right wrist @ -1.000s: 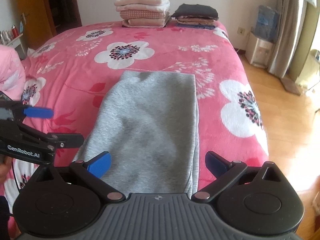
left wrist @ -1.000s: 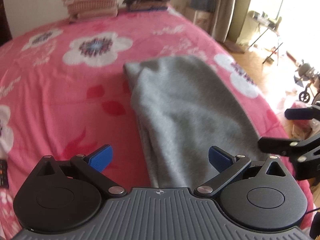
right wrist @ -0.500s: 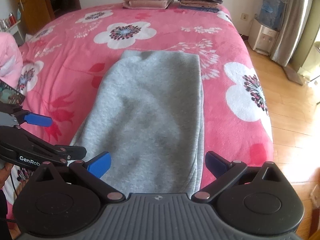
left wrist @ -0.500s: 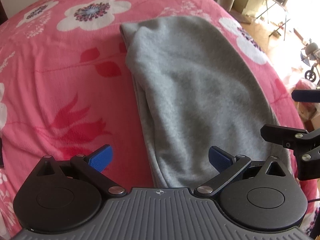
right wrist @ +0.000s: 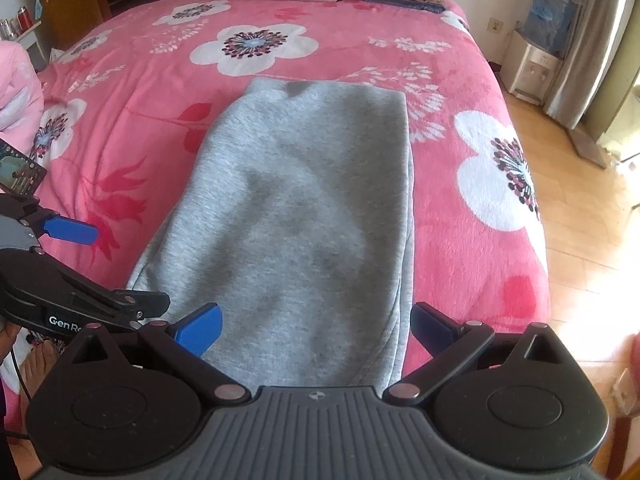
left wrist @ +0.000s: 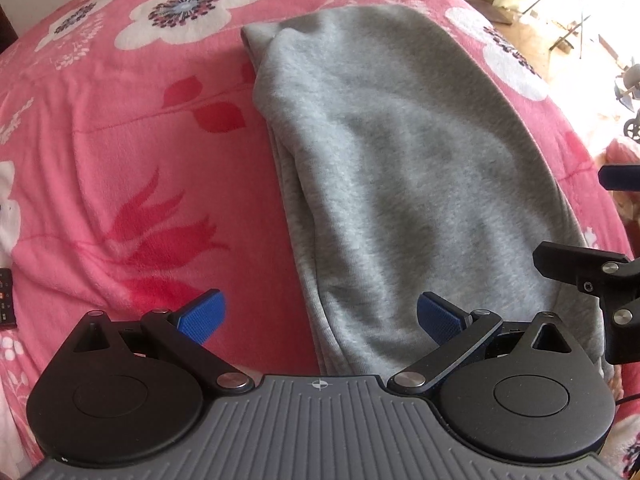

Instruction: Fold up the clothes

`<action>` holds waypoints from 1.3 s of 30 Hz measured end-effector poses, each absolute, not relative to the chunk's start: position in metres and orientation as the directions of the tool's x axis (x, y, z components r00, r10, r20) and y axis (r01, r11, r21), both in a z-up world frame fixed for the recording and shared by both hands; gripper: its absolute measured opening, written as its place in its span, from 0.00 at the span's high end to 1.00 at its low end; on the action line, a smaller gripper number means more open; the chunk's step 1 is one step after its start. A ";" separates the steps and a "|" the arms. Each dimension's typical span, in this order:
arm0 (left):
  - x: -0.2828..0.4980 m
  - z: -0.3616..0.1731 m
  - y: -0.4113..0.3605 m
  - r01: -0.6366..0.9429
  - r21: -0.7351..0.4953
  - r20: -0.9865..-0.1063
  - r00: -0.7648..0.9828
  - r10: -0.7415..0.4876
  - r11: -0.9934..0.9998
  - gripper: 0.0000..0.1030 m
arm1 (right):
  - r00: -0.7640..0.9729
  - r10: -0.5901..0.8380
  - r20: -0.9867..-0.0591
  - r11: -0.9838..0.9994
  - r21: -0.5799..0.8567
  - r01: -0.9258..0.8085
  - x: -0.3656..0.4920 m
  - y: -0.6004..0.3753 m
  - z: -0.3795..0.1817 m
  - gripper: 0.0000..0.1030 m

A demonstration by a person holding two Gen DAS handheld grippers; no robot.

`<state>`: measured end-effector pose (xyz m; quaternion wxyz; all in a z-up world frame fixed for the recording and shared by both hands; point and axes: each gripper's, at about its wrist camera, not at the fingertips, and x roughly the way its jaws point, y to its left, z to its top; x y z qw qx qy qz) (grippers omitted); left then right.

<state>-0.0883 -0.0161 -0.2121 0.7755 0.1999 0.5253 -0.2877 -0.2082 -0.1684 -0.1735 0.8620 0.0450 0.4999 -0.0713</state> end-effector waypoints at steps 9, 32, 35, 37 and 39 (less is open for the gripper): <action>-0.087 -0.217 -0.018 0.646 0.021 -0.937 0.279 -0.211 0.763 0.00 | 0.482 -0.076 -0.873 0.987 0.003 0.162 -0.210 -0.167 -0.176 0.01; -0.091 -0.205 -0.006 0.662 -0.071 -0.861 0.337 -0.381 0.746 0.00 | 0.480 -0.095 -0.872 0.988 -0.023 0.154 -0.208 -0.164 -0.180 0.02; -0.088 -0.201 -0.004 0.674 -0.110 -0.824 0.349 -0.446 0.731 0.00 | 0.478 -0.088 -0.874 0.985 -0.005 0.172 -0.208 -0.168 -0.181 0.02; -0.084 -0.201 -0.005 0.682 -0.135 -0.816 0.335 -0.471 0.719 0.00 | 0.476 -0.082 -0.875 0.982 0.009 0.186 -0.207 -0.171 -0.181 0.02; -0.077 -0.204 -0.004 0.682 -0.181 -0.814 0.301 -0.497 0.709 0.00 | 0.484 -0.081 -0.871 0.981 0.016 0.192 -0.206 -0.173 -0.181 0.02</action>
